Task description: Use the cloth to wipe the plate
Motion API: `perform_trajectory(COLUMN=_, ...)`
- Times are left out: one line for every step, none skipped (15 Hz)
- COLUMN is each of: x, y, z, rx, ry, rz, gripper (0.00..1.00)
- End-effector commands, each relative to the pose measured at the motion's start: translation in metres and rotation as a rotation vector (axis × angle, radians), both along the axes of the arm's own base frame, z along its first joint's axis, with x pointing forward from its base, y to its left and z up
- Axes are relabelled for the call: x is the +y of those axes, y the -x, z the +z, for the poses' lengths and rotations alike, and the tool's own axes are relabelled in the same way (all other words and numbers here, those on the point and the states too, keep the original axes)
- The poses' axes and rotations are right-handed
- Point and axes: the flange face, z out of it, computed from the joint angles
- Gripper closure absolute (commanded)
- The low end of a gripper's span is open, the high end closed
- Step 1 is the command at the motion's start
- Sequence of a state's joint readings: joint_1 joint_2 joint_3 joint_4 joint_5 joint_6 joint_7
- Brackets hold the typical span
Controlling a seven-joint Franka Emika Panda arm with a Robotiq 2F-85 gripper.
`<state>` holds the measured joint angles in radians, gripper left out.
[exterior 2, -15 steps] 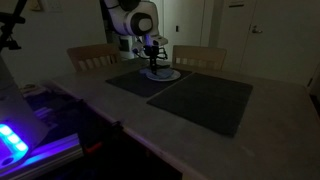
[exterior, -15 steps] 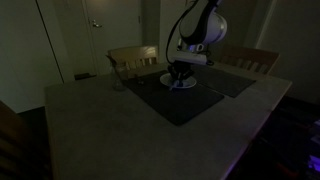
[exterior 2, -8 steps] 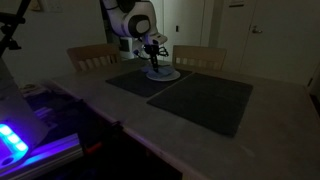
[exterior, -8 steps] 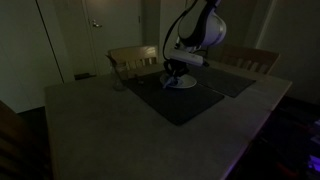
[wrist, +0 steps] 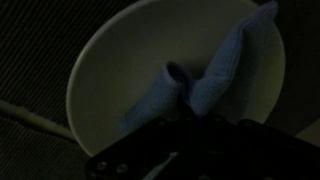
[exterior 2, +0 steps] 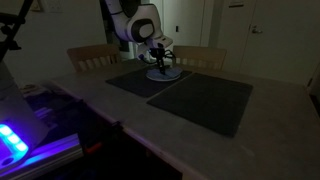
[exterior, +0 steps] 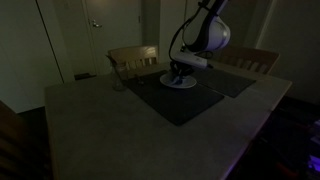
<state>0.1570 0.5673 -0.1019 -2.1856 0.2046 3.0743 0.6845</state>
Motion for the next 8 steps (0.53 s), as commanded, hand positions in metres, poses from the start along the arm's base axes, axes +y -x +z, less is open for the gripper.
perform_trajectory(x=-0.027, y=0.012, z=0.005, rx=-0.022, ry=0.063, rz=-0.028, gripper=0.98)
perform_trajectory(x=-0.034, y=0.014, z=0.006, rx=-0.016, ry=0.074, rz=-0.038, gripper=0.98)
perform_trajectory(x=-0.038, y=0.017, z=0.008, rx=0.005, ry=0.069, rz=-0.052, gripper=0.98)
perform_trajectory(x=-0.038, y=0.02, z=0.01, rx=0.026, ry=0.045, rz=-0.065, gripper=0.98)
perform_trajectory(x=-0.034, y=0.022, z=0.012, rx=0.047, ry=0.01, rz=-0.067, gripper=0.98)
perform_trajectory(x=-0.027, y=0.023, z=0.015, rx=0.069, ry=-0.034, rz=-0.068, gripper=0.98)
perform_trajectory(x=-0.02, y=0.025, z=0.016, rx=0.093, ry=-0.068, rz=-0.08, gripper=0.98)
perform_trajectory(x=-0.012, y=0.026, z=0.018, rx=0.129, ry=-0.116, rz=-0.082, gripper=0.98)
